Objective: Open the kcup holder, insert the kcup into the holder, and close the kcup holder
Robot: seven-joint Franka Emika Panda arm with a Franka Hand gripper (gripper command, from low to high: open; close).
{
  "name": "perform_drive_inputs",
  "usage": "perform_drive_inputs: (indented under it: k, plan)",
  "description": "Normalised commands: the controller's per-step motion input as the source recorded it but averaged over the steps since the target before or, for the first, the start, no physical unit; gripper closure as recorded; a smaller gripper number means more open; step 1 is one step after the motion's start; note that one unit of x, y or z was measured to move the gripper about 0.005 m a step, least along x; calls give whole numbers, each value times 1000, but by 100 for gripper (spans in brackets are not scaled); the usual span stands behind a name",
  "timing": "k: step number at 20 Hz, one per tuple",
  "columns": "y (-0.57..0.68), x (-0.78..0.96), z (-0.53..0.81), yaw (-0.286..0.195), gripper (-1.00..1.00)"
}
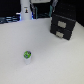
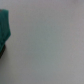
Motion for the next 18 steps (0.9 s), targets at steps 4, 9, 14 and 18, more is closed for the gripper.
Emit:
perform_drive_inputs:
  k: [4,9,14,18]
  plan:
    - [407,-324,94,-168,-100]
    - [539,-376,38,-193,-100]
    - [585,-385,4,-193,-100]
    - [606,-387,-9,-188,-100]
